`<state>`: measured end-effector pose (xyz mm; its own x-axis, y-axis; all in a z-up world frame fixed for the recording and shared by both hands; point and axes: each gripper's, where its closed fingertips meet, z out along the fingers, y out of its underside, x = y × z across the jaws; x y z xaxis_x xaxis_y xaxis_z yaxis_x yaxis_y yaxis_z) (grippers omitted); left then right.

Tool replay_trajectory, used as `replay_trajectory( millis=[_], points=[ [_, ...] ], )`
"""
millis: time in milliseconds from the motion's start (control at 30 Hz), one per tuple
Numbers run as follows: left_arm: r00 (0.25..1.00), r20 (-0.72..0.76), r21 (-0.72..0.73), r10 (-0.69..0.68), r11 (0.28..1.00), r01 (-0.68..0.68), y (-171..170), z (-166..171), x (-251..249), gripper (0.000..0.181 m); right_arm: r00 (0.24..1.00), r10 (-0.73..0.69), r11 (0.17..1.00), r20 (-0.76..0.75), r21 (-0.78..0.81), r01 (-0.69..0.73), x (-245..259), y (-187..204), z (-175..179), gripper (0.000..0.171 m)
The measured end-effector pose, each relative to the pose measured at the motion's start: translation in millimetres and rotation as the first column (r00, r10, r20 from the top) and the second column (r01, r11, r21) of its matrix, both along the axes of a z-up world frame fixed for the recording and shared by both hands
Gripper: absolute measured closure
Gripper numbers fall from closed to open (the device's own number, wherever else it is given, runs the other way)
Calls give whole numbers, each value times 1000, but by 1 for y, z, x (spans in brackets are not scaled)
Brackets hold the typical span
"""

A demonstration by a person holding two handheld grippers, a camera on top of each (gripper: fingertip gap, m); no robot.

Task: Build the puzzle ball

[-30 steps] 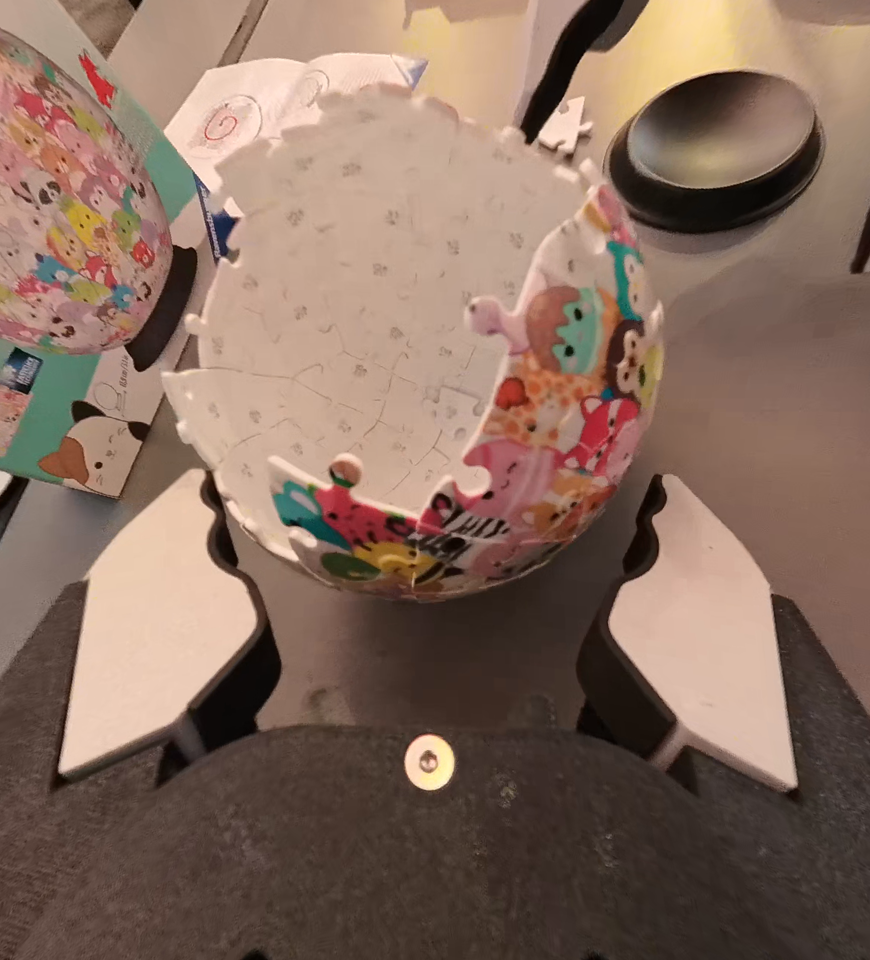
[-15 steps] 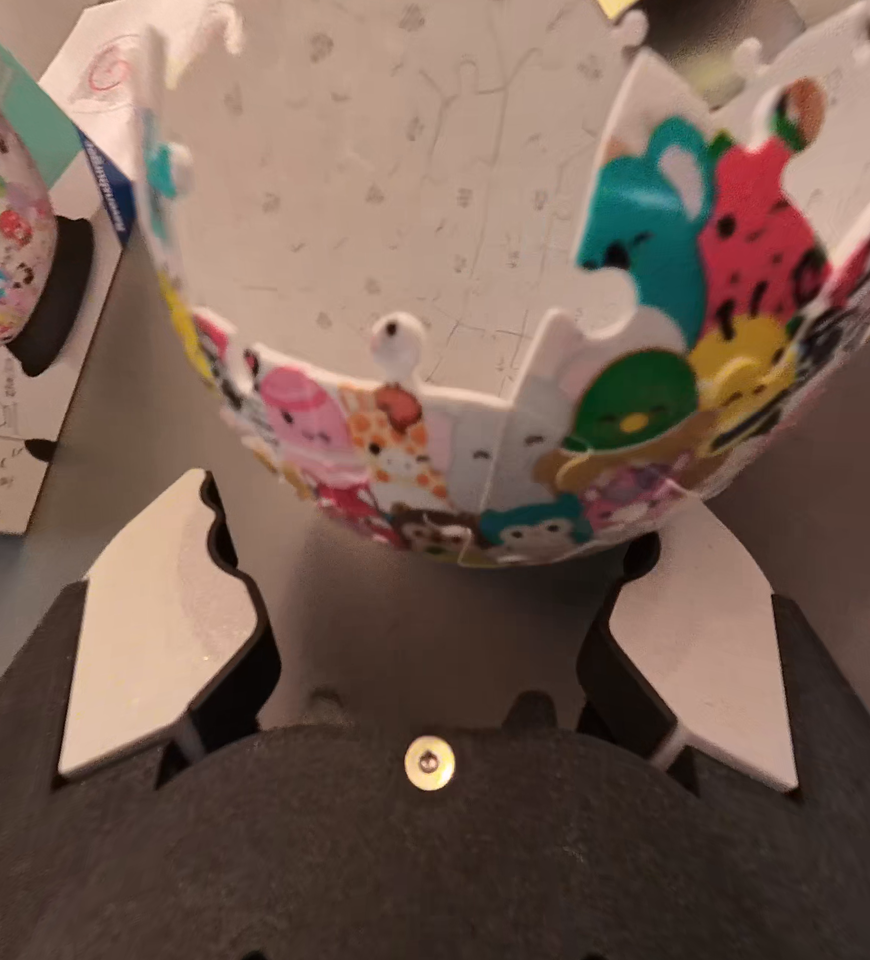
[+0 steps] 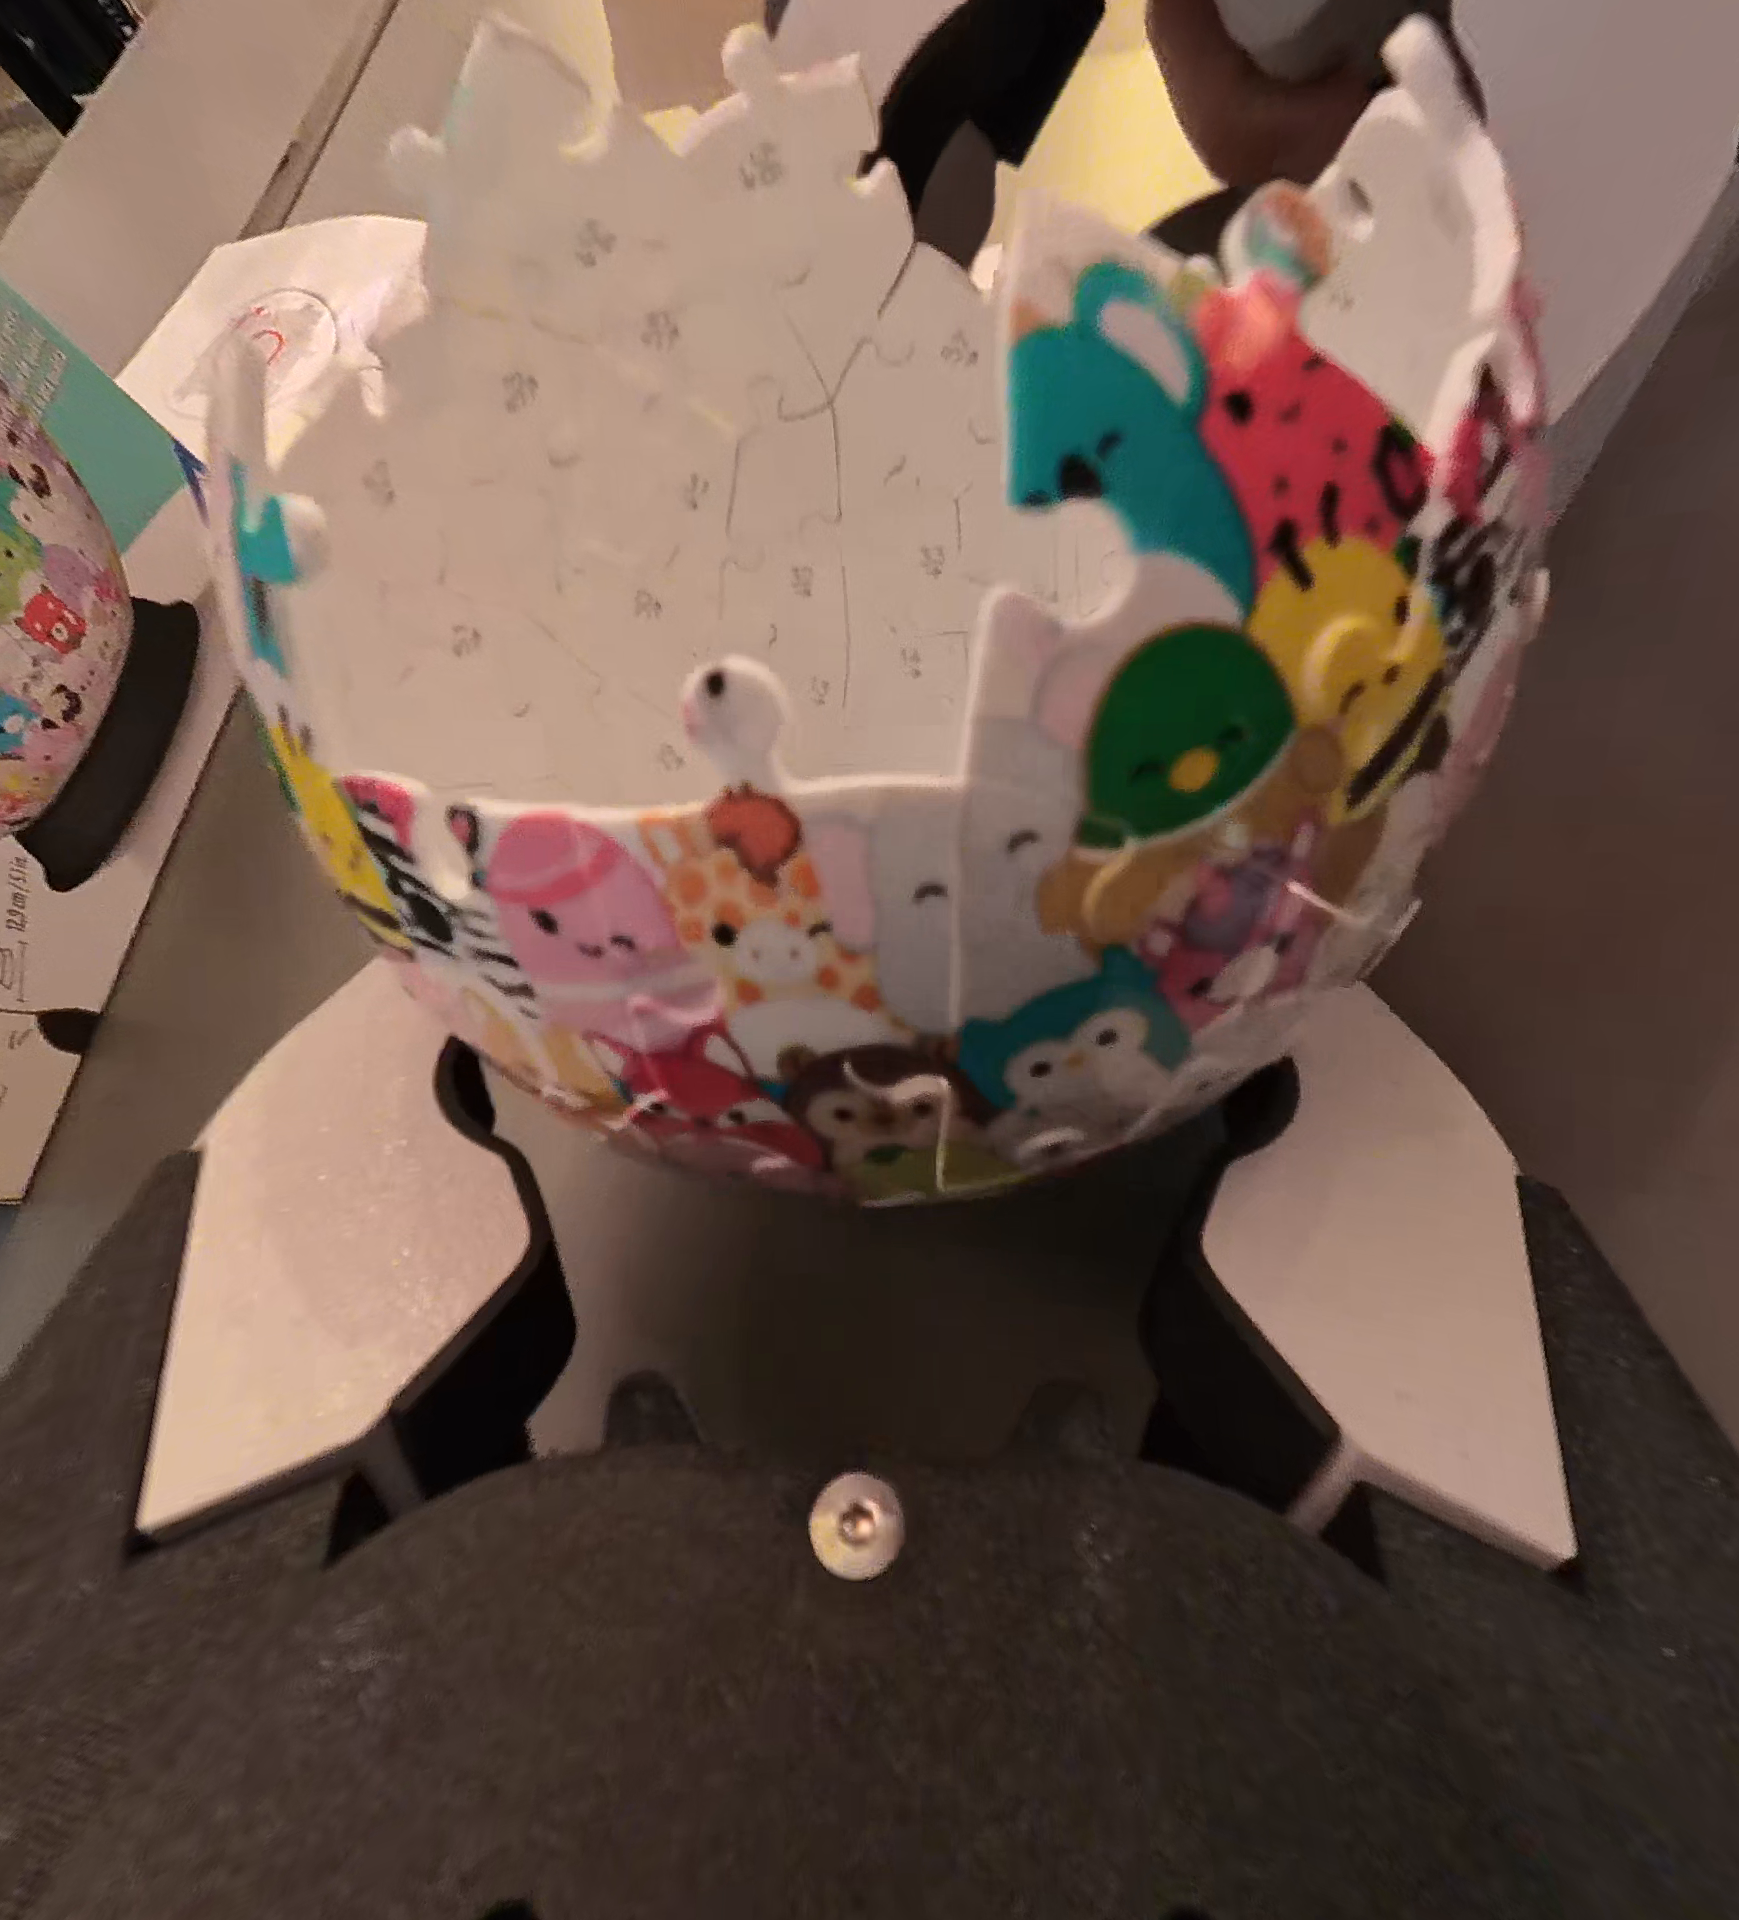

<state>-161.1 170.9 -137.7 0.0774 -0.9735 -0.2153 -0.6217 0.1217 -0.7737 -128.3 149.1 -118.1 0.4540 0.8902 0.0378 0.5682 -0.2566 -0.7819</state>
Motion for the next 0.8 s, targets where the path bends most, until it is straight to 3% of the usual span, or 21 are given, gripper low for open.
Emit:
replay_trajectory(
  millis=[133,500,667,800],
  points=[
    [999,32,35,-5,999,4,5,5,0,36,1000,1,999,0,39,-1,5,8,-1,62],
    [998,64,176,-17,984,6,15,13,-7,41,992,127,966,26,225,-130,-7,20,5,61],
    [996,90,144,-2,989,-11,18,15,-7,42,991,128,961,47,240,-135,-9,29,1,60],
    [995,104,-16,10,1000,-9,7,17,-7,42,989,138,981,-52,147,-129,-12,21,7,60]
  ],
)
